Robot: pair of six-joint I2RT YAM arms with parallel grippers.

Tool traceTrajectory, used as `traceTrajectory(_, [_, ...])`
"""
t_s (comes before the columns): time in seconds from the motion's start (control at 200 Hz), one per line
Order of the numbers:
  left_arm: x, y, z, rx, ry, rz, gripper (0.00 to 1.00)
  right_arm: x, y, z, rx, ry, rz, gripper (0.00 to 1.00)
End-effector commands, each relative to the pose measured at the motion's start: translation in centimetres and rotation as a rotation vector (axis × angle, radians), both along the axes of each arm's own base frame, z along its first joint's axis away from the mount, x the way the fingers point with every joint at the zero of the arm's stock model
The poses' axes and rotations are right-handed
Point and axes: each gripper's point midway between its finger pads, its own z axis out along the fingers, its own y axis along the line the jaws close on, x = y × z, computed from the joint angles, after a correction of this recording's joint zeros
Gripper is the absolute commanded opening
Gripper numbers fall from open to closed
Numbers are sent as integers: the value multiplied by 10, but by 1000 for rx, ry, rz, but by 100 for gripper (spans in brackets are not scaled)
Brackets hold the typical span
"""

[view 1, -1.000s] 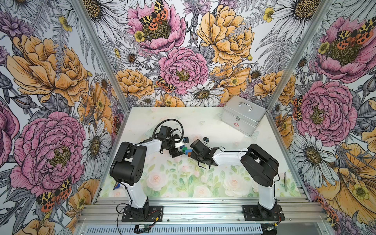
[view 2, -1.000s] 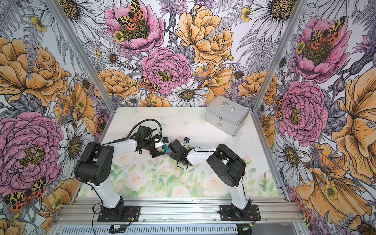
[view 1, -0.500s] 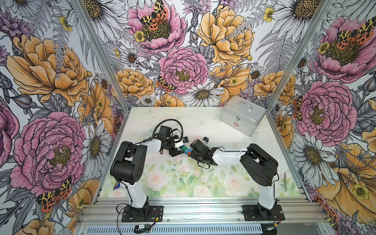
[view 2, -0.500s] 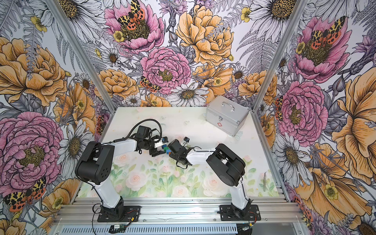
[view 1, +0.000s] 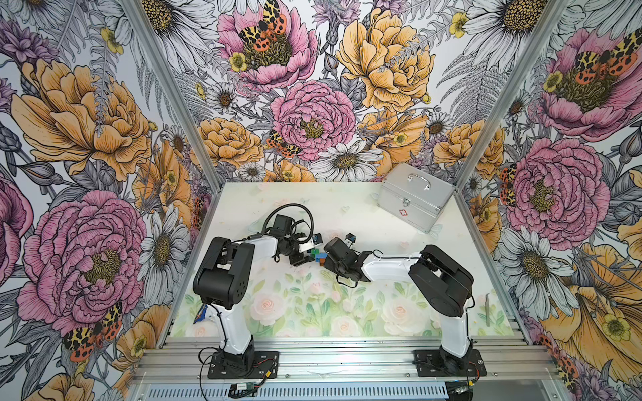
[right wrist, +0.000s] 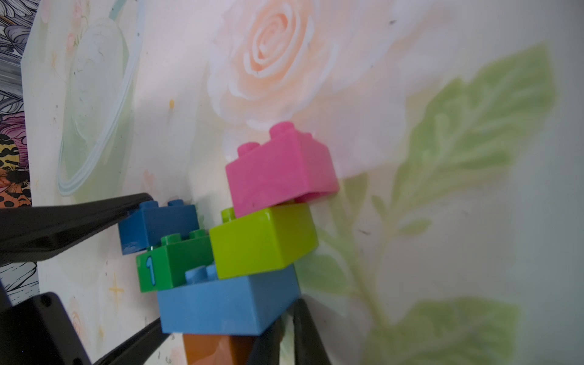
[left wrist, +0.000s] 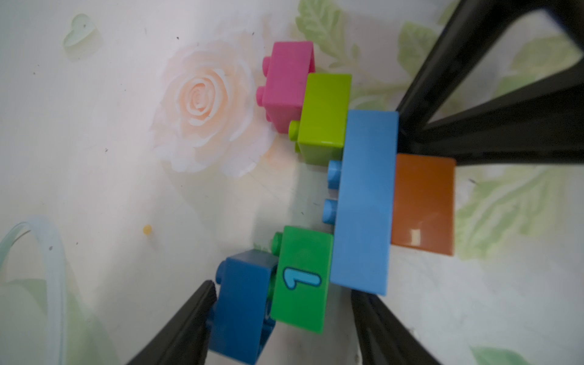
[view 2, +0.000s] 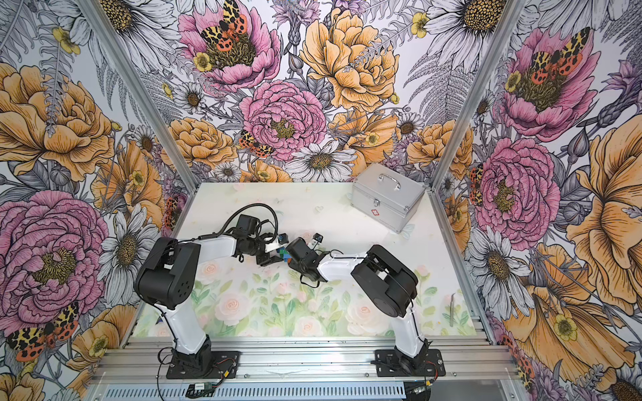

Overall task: Assemble the letter v with lego
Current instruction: Assemble the lego brick with the lego brick.

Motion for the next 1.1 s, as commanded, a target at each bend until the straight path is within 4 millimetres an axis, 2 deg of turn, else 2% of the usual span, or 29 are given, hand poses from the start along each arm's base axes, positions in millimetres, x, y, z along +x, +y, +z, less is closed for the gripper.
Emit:
traceTrajectory(0.0, [1, -6, 2, -4, -3, -23, 69, -3, -4, -17, -36, 37, -6, 13])
traceTrajectory(0.455, [7, -8, 9, -19, -13, -44, 68, -4, -4, -19, -39, 42, 2, 13])
traceTrajectory(0.575, [6, -7, 11, -27, -9, -51, 63, -4, -4, -20, -40, 43, 4, 13])
traceTrajectory(0.615, [7, -6, 10, -24, -9, -47, 64, -4, -4, -20, -40, 44, 5, 13])
traceTrajectory(0.66, [7, -6, 10, -21, -10, -51, 72, -4, -3, -21, -40, 45, 6, 13])
traceTrajectory(0.7, [6, -5, 9, -23, -7, -53, 73, -4, -3, -21, -38, 46, 6, 13])
traceTrajectory(1.096, [6, -4, 15, -44, 3, -69, 70, -4, -3, -22, -46, 45, 17, 13])
